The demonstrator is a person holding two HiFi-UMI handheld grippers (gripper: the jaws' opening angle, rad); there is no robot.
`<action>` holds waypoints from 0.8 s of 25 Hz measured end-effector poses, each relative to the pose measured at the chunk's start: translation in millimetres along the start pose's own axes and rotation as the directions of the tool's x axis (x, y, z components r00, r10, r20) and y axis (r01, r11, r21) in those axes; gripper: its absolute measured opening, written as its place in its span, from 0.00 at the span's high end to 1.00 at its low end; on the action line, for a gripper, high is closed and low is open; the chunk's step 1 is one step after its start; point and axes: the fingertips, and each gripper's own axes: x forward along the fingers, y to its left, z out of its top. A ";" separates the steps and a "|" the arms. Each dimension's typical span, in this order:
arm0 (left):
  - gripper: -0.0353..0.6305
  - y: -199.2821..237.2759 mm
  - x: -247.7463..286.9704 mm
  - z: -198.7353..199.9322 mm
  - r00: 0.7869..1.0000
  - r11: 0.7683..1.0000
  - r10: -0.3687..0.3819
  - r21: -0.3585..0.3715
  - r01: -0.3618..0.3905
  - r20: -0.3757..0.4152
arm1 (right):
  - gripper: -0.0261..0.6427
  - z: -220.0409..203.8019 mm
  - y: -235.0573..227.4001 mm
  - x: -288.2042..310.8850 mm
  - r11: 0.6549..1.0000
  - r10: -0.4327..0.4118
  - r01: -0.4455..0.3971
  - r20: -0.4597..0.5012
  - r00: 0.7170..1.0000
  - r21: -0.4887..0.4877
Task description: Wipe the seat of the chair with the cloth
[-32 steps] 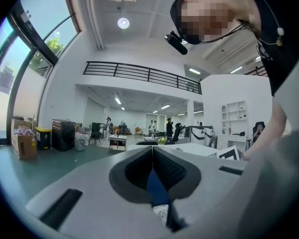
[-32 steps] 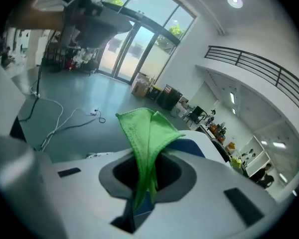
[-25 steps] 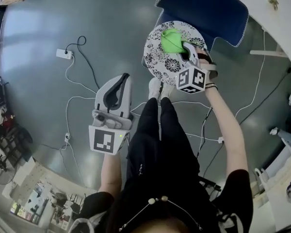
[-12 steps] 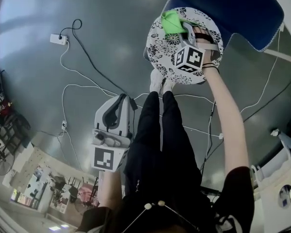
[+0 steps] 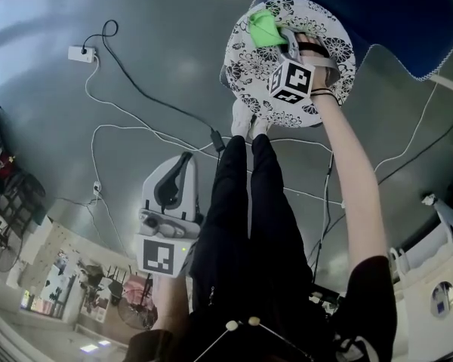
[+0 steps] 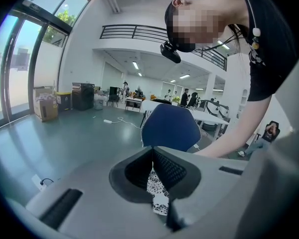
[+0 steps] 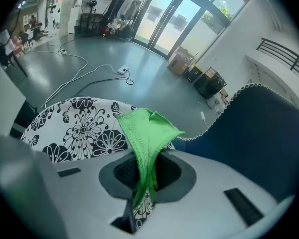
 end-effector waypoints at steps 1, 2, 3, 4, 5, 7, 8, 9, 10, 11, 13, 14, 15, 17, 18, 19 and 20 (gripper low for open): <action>0.94 0.8 0.6 -0.8 1.000 1.000 0.001 -0.001 -0.001 -0.004 | 0.88 -0.3 7.1 -0.4 1.000 0.015 -0.015 -0.004 1.000 -0.009; 0.94 1.4 1.1 -0.6 1.000 1.000 0.002 -0.003 -0.002 -0.004 | 0.88 -0.9 14.8 -1.5 0.999 0.032 -0.032 -0.009 0.999 -0.016; 0.94 1.8 1.7 0.2 1.000 1.000 0.001 -0.005 -0.001 -0.003 | 0.88 -1.8 23.2 -3.2 0.999 0.049 -0.049 -0.012 0.999 -0.018; 0.94 2.0 2.5 1.0 1.000 1.000 -0.002 -0.007 0.002 0.001 | 0.89 -3.1 32.4 -5.4 0.998 0.066 -0.066 -0.013 0.998 -0.015; 0.94 2.0 3.5 1.6 1.000 1.000 -0.006 -0.008 0.006 0.005 | 0.88 -4.6 42.5 -8.1 0.996 0.084 -0.084 -0.013 0.996 -0.013; 0.94 1.0 5.3 2.0 1.000 1.000 -0.011 -0.009 0.011 0.012 | 0.89 -8.4 64.7 -14.9 0.993 0.117 -0.118 -0.012 0.993 -0.032; 0.94 -0.1 5.9 2.0 1.000 1.000 -0.012 -0.008 0.012 0.014 | 0.89 -10.3 76.3 -19.0 0.990 0.133 -0.133 -0.011 0.991 -0.055; 0.94 -1.6 6.2 2.1 1.000 1.000 -0.014 -0.007 0.014 0.016 | 0.88 -12.0 88.1 -23.5 0.985 0.149 -0.149 -0.011 0.989 -0.082; 0.94 -3.1 6.4 2.2 1.000 1.000 -0.017 -0.006 0.017 0.017 | 0.89 -13.6 99.9 -28.4 0.980 0.166 -0.166 -0.010 0.986 -0.109; 0.94 -4.7 6.6 2.2 1.000 1.000 -0.020 -0.005 0.020 0.018 | 0.89 -15.1 111.4 -33.5 0.974 0.182 -0.182 -0.009 0.983 -0.132; 0.94 -7.6 7.0 2.1 0.999 1.000 -0.027 -0.003 0.027 0.020 | 0.88 -18.1 131.8 -43.6 0.965 0.213 -0.212 -0.008 0.977 -0.156; 0.94 -8.9 7.2 2.7 0.999 1.000 -0.031 -0.002 0.031 0.022 | 0.88 -19.6 141.0 -48.7 0.961 0.229 -0.227 -0.006 0.973 -0.158; 0.94 -10.3 7.4 3.8 0.999 0.999 -0.035 -0.001 0.035 0.024 | 0.88 -20.9 149.8 -54.3 0.957 0.245 -0.243 -0.003 0.969 -0.157; 0.94 -12.8 8.2 6.8 0.999 0.999 -0.043 0.003 0.043 0.032 | 0.88 -22.6 165.4 -66.1 0.950 0.274 -0.270 0.003 0.962 -0.156; 0.94 -13.7 9.1 8.4 0.998 0.999 -0.046 0.006 0.046 0.036 | 0.88 -23.2 172.8 -71.8 0.946 0.287 -0.283 0.004 0.958 -0.161; 0.94 -14.3 10.3 9.7 0.998 0.999 -0.048 0.009 0.048 0.040 | 0.89 -24.1 180.7 -77.2 0.940 0.301 -0.296 0.005 0.954 -0.170; 0.94 -14.8 11.4 10.7 0.998 0.999 -0.050 0.011 0.049 0.043 | 0.88 -25.4 189.3 -82.3 0.933 0.315 -0.309 0.004 0.949 -0.187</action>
